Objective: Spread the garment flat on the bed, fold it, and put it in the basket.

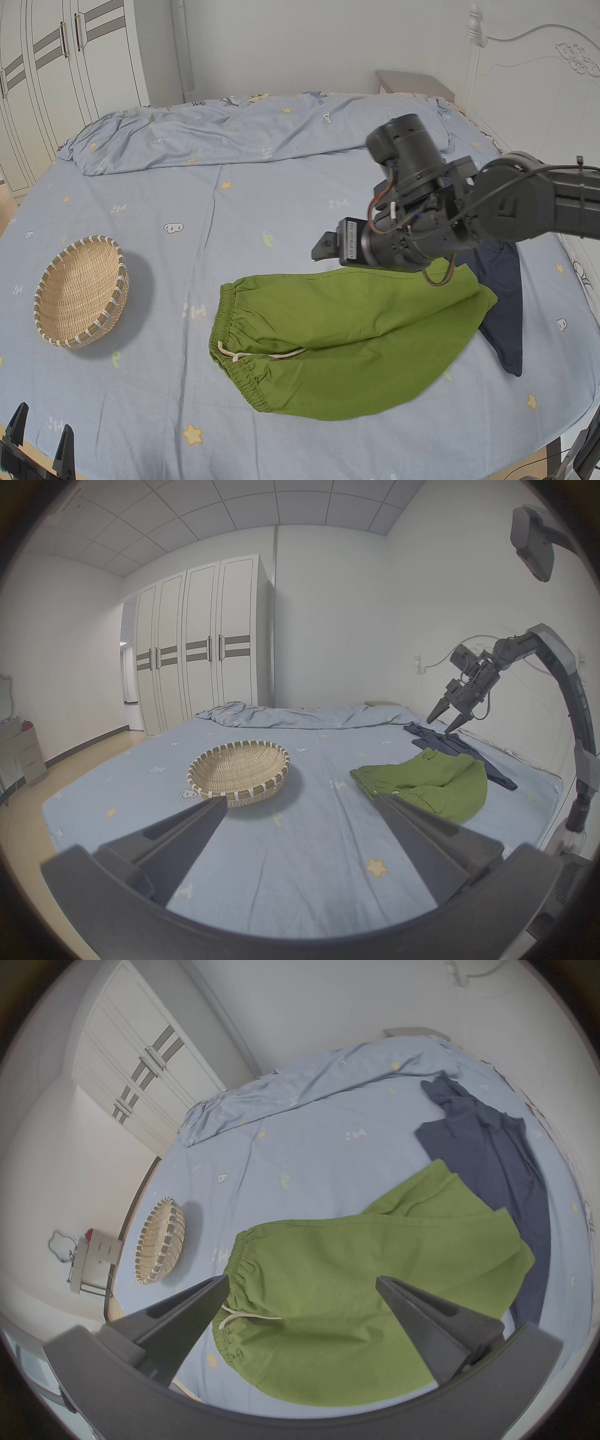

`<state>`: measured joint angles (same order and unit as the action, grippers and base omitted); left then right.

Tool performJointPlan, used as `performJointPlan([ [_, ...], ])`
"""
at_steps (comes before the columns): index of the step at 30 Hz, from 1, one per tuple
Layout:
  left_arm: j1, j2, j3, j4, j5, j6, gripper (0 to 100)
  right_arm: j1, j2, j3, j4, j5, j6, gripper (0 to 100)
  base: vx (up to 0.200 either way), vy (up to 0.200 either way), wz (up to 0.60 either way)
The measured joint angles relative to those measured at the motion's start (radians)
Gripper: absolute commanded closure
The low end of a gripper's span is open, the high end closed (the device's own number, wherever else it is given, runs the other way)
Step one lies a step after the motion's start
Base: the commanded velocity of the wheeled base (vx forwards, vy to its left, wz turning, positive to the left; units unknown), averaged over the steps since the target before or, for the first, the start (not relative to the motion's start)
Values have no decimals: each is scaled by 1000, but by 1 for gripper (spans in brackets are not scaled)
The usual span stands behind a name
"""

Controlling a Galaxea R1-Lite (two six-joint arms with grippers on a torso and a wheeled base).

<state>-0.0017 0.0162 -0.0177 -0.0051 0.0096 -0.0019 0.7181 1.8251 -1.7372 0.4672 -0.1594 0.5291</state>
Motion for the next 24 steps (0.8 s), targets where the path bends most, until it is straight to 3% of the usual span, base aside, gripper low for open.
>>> performJointPlan([
  [6, 0, 0, 0, 1, -2, 8, 0, -61, -126, 186, -109, 26, 11, 0, 0, 0, 0],
  [14, 0, 0, 0, 0, -3, 20, 0, -81, -238, 523, -325, 2, -3, 0, 0, 0, 0],
  [21, 0, 0, 0, -15, -5, 26, 0, -111, -322, 702, -389, 1, -72, 0, 0, 0, 0],
  [24, -6, 4, -15, -27, -4, -15, 0, -118, -341, 728, -393, 2, -77, 0, 0, 0, 0],
])
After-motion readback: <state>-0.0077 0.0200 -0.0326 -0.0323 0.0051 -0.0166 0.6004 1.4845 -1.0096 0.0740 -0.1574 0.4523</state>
